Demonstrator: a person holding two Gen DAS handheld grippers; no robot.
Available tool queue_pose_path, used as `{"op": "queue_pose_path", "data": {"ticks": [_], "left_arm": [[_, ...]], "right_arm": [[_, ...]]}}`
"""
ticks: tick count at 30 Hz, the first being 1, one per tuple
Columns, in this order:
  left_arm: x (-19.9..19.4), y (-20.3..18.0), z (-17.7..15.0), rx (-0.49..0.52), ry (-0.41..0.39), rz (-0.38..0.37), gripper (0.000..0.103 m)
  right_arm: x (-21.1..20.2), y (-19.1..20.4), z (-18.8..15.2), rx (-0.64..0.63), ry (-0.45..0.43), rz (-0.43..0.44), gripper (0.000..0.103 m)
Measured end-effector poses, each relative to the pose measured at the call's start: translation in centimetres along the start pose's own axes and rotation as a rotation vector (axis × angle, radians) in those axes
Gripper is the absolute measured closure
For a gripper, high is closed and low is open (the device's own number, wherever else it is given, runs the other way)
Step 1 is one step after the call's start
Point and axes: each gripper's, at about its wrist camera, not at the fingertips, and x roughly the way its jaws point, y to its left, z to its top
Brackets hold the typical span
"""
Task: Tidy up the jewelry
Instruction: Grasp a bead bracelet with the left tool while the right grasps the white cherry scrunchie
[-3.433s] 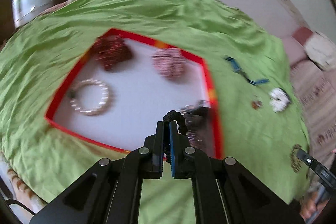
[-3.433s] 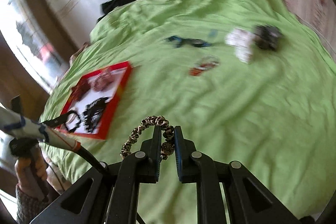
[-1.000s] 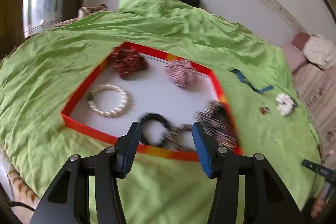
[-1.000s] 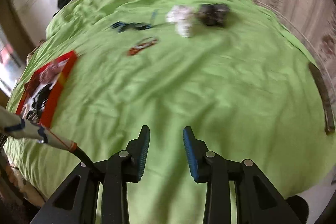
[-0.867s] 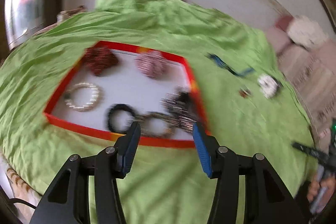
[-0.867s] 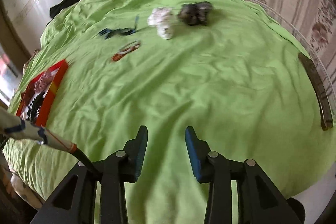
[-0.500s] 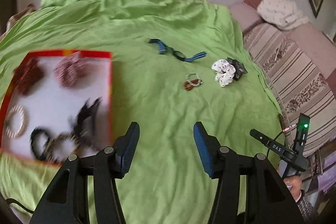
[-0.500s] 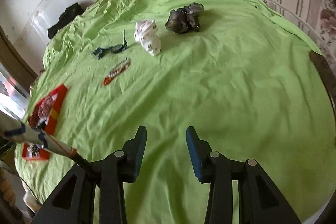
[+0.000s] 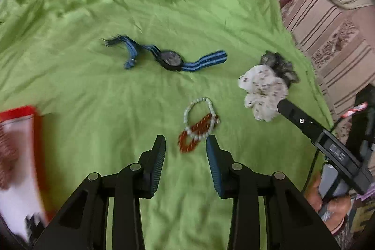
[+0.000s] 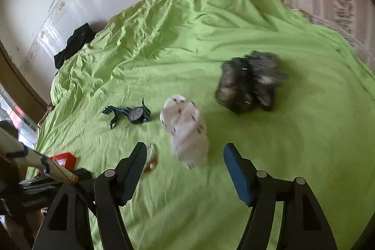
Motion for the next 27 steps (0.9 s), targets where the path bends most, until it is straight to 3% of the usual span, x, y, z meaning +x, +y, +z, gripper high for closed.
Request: {"op": "queue_pose_path", "data": {"ticks": [4,9,11,14,16,21,27], "left_arm": [[4.6,-0.3,2.0,0.012,0.05,-0.022,0.068],[7.5,-1.3,2.9,0.072,0.067,-0.024,0.07],[7.7,-1.9,3.0,0.096,0.062,-0.012,0.098],[7.0,-2.6,2.8,0.109,0.041,0.006,0.098],[5.6,-3.3,2.2,0.123,0.008,0.029,0.098],[0.0,-3.7,0.7,0.104,-0.062,0.006,0.098],[-10.3,-3.3,-2.4,0.085,-0.173,-0.021,0.098]], "right_arm": [[3.1,-0.1,0.4,-0.019,0.033,-0.032,0.032],[4.4,-1.1,0.3,-0.02,0.056,-0.047,0.056],[4.8,-1.4,0.3,-0.017,0.072,-0.049,0.081],[4.4,-1.4,0.3,-0.02,0.063,-0.049,0.086],[3.7,-0.9,0.4,-0.041,0.044,-0.055,0.086],[1.5,0.5,0.2,-0.093,-0.005,-0.067,0.087],[-1.3,1.7,-0.4,-0.105,-0.043,-0.052,0.087]]}}
